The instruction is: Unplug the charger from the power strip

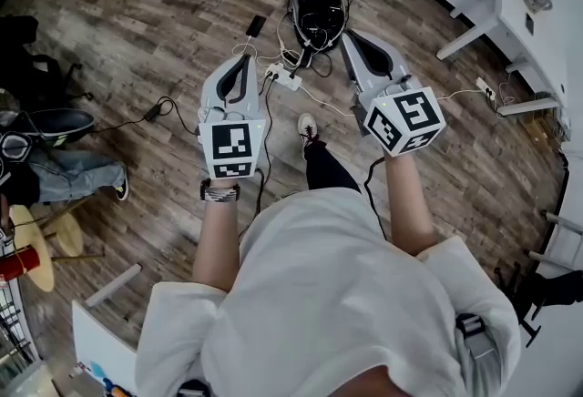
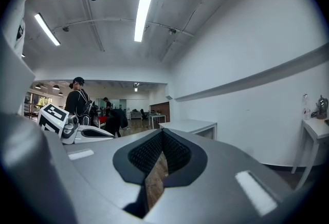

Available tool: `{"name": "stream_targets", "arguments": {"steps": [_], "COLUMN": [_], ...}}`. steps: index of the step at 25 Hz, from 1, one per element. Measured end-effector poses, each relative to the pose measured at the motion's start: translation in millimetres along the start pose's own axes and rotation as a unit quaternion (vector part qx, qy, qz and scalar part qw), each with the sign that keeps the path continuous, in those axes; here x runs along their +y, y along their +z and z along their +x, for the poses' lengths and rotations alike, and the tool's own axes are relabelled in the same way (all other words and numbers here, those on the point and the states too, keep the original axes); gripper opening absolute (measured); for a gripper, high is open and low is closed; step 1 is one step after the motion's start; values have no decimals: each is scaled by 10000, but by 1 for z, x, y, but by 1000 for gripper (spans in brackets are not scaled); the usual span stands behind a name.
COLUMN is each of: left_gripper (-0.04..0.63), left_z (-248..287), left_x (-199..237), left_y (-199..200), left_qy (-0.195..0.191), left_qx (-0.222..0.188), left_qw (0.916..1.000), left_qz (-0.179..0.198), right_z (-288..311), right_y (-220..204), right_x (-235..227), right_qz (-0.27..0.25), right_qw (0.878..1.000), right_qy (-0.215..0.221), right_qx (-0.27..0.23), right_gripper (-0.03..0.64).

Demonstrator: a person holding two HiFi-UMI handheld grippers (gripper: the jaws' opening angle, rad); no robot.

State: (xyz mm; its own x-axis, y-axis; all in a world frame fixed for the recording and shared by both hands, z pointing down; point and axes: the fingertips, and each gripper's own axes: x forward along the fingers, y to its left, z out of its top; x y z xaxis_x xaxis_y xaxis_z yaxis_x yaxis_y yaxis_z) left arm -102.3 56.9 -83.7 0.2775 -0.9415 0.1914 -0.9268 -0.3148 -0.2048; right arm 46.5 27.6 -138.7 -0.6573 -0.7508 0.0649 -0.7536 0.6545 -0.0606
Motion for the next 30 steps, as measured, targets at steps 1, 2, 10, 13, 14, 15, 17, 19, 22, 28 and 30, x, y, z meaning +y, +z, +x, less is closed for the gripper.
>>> {"name": "stream_targets", "arguments": {"steps": [1, 2, 10, 13, 14, 15, 17, 19, 22, 28, 30], "left_gripper": [5, 5, 5, 5, 5, 5, 5, 5, 5, 5, 5], "left_z": [8, 17, 87, 113, 121, 129, 144, 161, 186, 222, 226], "left_x": [2, 3, 21, 25, 26, 27, 29, 30, 36, 47, 49], "left_y": [0, 0, -12, -17, -18, -21, -27, -33, -40, -55, -65], "left_qy": [-6, -13, -120, -126, -125, -130, -161, -203, -208, -194, -229], "left_qx": [13, 29, 227, 294, 320, 351, 421, 476, 561, 790, 855], "left_qw": [10000, 10000, 9996, 9993, 9992, 9991, 9986, 9982, 9975, 9955, 9945], "left_qz": [2, 1, -127, -178, -198, -223, -264, -296, -380, -481, -561], "right_z": [6, 13, 71, 89, 96, 102, 116, 132, 152, 185, 194], "right_y": [-1, -2, -26, -33, -36, -38, -43, -48, -54, -72, -83], "right_x": [-5, -11, -53, -72, -77, -83, -92, -102, -115, -134, -135], "right_qz": [3, 11, 133, 160, 171, 183, 203, 224, 221, 125, 92], "right_qw": [10000, 10000, 9992, 9988, 9987, 9985, 9983, 9980, 9975, 9950, 9943], "right_qy": [16, 26, 98, 113, 120, 128, 147, 182, 276, 541, 539], "right_qx": [18, 44, 372, 452, 475, 497, 534, 561, 613, 827, 920], "right_gripper": [3, 3, 3, 3, 3, 3, 3, 3, 3, 3, 3]}}
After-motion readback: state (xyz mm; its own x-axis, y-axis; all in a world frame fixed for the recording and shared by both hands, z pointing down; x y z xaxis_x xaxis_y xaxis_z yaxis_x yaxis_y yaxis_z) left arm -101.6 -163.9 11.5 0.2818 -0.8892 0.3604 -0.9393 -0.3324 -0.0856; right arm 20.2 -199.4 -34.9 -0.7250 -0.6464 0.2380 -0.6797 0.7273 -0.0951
